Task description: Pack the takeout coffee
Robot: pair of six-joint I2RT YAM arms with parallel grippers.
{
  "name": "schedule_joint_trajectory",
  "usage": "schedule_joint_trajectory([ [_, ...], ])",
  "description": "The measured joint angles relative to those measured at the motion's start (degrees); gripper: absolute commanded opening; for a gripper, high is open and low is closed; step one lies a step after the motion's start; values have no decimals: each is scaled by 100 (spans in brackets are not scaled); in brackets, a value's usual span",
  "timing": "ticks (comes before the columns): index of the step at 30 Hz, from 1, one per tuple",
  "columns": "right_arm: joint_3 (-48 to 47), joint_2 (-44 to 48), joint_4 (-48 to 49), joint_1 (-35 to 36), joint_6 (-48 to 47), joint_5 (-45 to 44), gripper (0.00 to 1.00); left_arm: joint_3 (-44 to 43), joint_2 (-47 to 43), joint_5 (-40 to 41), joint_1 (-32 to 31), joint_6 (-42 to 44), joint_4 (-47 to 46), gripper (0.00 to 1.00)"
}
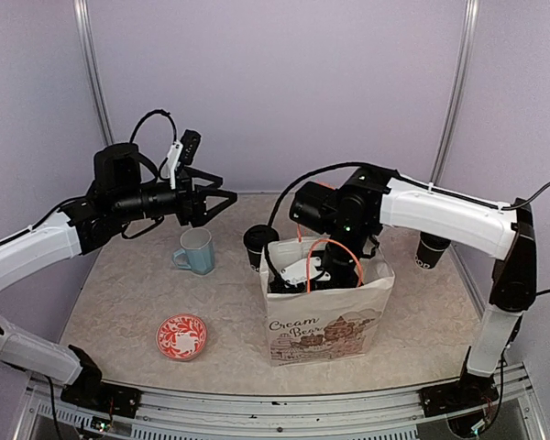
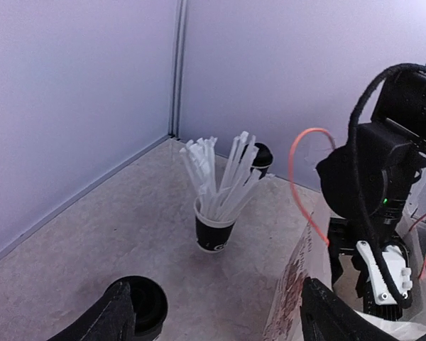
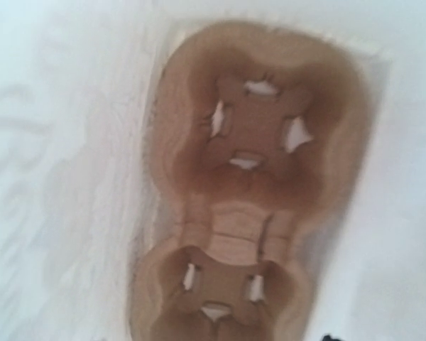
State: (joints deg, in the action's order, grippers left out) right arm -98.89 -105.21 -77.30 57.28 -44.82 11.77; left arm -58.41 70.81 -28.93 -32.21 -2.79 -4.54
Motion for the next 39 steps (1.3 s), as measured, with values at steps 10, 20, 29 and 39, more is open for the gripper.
schedule_joint_trajectory([
  [10, -520, 800, -52, 0, -356, -39, 65, -1318, 909, 125, -1016, 315, 726, 76],
  [20, -1471, 1541, -9, -538, -678, 308, 65, -2876, 2409, 212, -1556, 343, 1320, 72],
  [29, -1886, 1843, 376, -2426, -483, 1338, 84, -3598, 3195, 361, -1572, 529, 1818, 41],
  [39, 116, 2310, 1683, -5134, 374, 1316, 84, -3495, 3143, -431, -1600, 994, 2000, 0],
])
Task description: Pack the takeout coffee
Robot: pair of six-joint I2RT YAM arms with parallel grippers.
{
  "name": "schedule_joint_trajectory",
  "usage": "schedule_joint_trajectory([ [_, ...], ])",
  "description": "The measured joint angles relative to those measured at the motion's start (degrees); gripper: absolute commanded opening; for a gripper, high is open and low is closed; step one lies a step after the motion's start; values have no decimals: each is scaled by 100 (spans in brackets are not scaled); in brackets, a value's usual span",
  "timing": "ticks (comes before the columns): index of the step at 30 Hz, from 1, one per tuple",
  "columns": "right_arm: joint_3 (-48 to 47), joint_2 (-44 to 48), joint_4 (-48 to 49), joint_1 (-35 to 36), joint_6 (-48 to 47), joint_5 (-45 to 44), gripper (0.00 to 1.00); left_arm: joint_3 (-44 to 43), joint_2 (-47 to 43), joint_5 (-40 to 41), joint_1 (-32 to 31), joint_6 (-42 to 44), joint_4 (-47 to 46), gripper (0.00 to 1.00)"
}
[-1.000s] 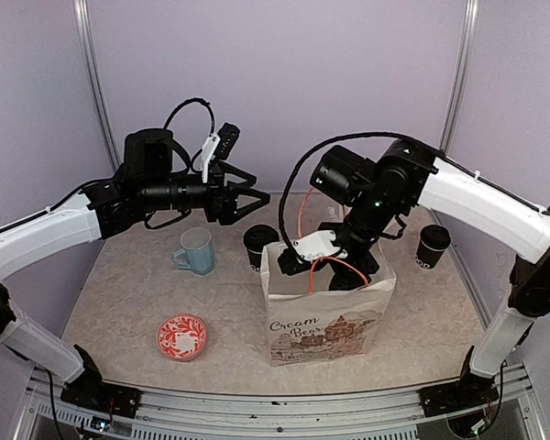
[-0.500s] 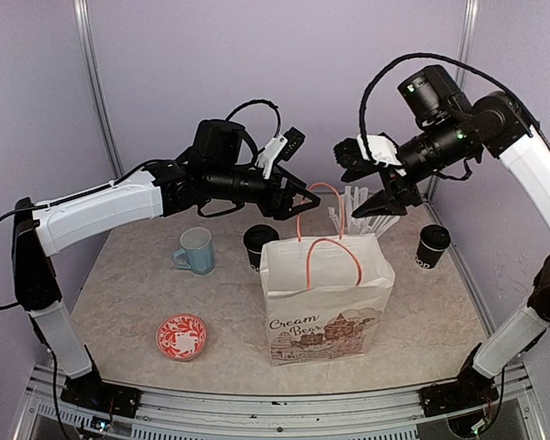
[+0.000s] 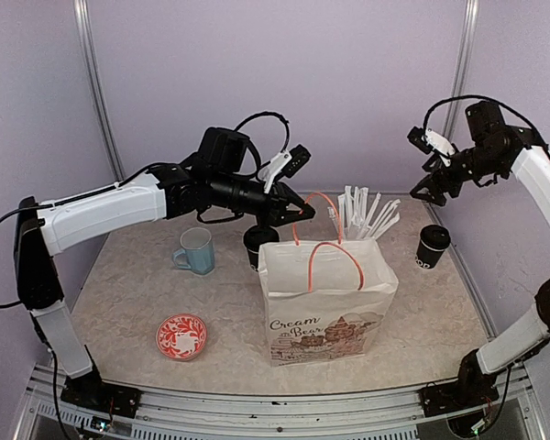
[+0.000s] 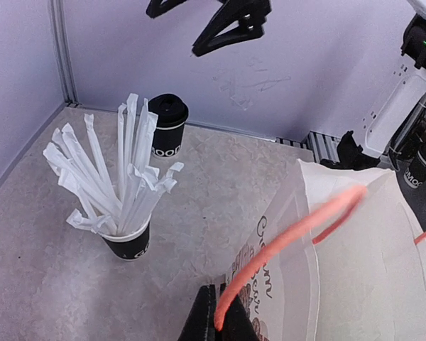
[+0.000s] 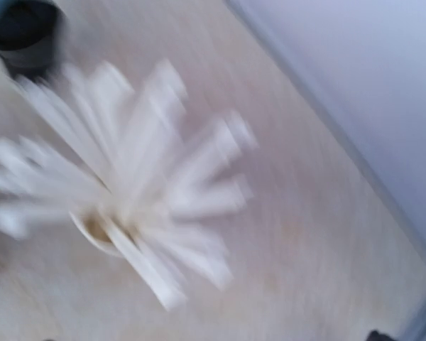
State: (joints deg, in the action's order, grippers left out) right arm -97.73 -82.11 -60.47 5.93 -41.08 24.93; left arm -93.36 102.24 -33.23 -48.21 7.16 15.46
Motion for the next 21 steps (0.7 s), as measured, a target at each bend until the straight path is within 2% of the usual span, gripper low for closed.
schedule_joint_trajectory([
  [4, 326, -378, 68, -435, 66, -614, 78, 553, -505, 11, -76, 127, -13, 0],
  [9, 317, -1152, 22, -927, -61, -1231, 77, 916, -1161, 92, -190, 227, -109, 0],
  [15, 380, -1622, -181, -975, -675, -1698, 75, 1207, -1357, 634, -463, 367, -256, 0],
  [21, 313, -1921, -350, -973, -1134, -1967, 79, 1266, -1300, 1029, -713, 444, -256, 4],
])
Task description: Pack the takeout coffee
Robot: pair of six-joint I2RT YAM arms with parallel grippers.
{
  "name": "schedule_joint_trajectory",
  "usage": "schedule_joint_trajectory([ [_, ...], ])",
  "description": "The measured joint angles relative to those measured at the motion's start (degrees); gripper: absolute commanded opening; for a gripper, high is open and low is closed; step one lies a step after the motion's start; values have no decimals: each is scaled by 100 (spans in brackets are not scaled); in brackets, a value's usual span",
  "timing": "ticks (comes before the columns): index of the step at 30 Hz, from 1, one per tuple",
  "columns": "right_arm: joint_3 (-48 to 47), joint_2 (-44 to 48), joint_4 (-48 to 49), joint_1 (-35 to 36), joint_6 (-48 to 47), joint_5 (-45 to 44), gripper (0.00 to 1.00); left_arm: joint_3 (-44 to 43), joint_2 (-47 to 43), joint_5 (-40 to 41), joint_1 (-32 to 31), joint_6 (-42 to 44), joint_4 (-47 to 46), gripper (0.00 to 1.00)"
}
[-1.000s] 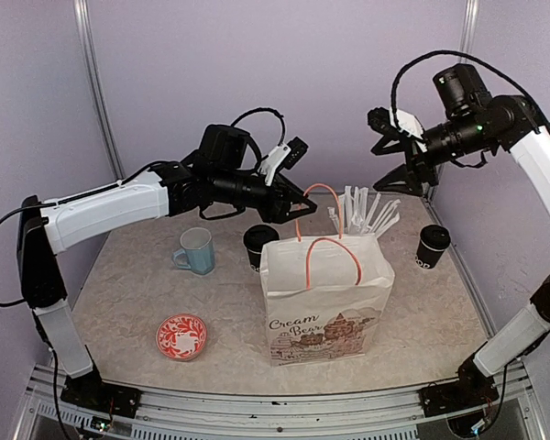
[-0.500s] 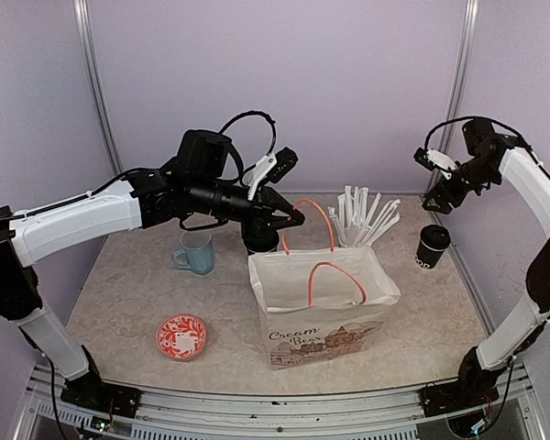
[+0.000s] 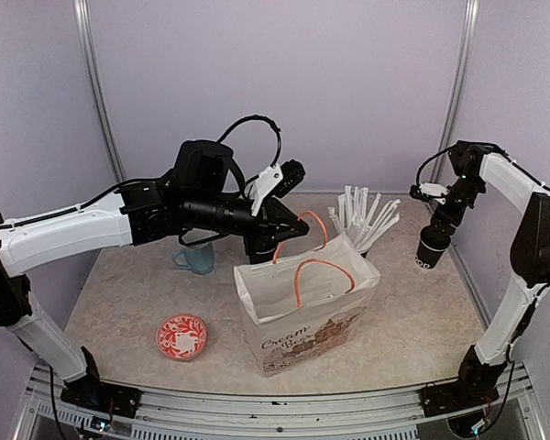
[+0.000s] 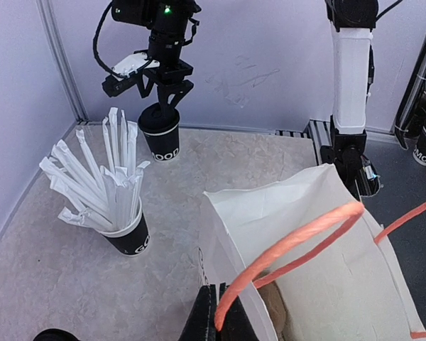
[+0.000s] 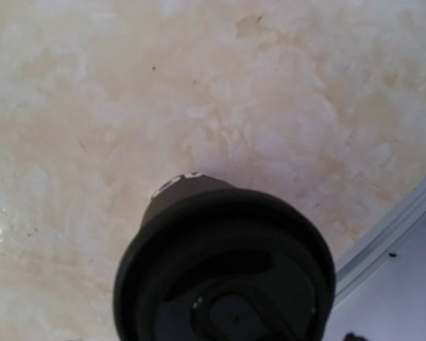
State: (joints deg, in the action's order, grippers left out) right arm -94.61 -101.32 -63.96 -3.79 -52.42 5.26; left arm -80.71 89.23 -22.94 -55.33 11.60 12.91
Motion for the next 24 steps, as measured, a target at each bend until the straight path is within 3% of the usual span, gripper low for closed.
schedule_joint_trajectory([
  [9, -367, -479, -282, 0, -291, -116, 80, 0, 63, 385, -26, 37, -2, 10],
  [24, -793, -986, -717, -44, -369, -98, 79, 0, 107, 570, -26, 72, -2, 12],
])
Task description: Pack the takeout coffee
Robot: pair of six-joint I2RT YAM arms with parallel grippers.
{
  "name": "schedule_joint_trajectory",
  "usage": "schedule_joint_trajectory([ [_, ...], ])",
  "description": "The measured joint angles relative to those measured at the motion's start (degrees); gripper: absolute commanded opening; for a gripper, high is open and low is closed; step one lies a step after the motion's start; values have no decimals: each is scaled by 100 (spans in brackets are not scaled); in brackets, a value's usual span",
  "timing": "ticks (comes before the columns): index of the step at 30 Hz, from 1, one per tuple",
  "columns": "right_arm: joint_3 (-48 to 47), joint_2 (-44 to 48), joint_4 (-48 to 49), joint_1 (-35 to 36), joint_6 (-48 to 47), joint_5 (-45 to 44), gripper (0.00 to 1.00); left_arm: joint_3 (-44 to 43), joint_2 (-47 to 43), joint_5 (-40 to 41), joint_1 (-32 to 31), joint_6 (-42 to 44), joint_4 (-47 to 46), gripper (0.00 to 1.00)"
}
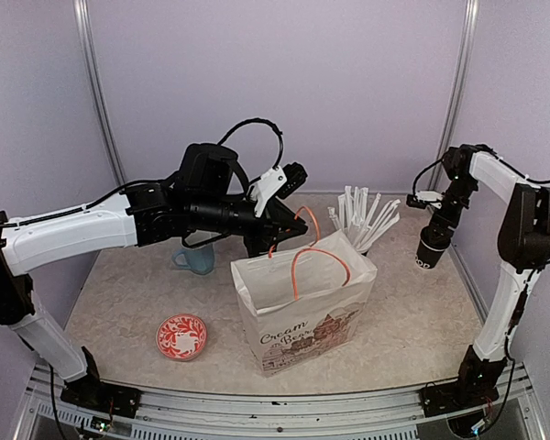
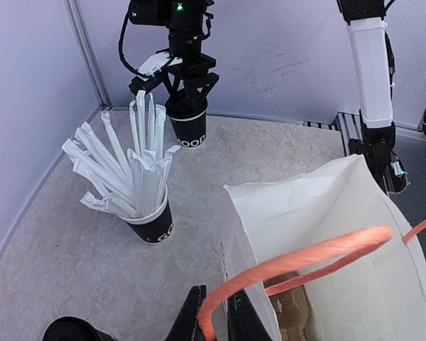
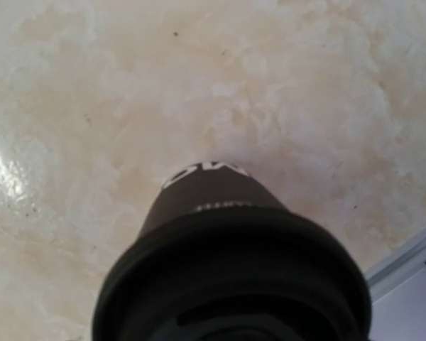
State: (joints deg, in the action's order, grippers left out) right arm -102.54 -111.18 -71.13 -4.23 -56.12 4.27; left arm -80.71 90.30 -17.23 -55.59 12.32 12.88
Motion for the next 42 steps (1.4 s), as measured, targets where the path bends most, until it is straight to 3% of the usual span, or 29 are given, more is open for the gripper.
schedule_joint_trajectory([
  [10, -61, -46, -85, -87, 2, 17, 71, 0, 20, 11, 0, 4, 2, 12],
  [15, -59, -46, -98, -103, -4, 46, 75, 0, 20, 11, 0, 20, 2, 12],
  [32, 127, 50, 72, -105, -20, 22, 74, 0, 20, 13, 0, 24, 2, 12],
  [42, 22, 48, -310, -109, -20, 90, 79, 0, 20, 9, 0, 63, 2, 12],
])
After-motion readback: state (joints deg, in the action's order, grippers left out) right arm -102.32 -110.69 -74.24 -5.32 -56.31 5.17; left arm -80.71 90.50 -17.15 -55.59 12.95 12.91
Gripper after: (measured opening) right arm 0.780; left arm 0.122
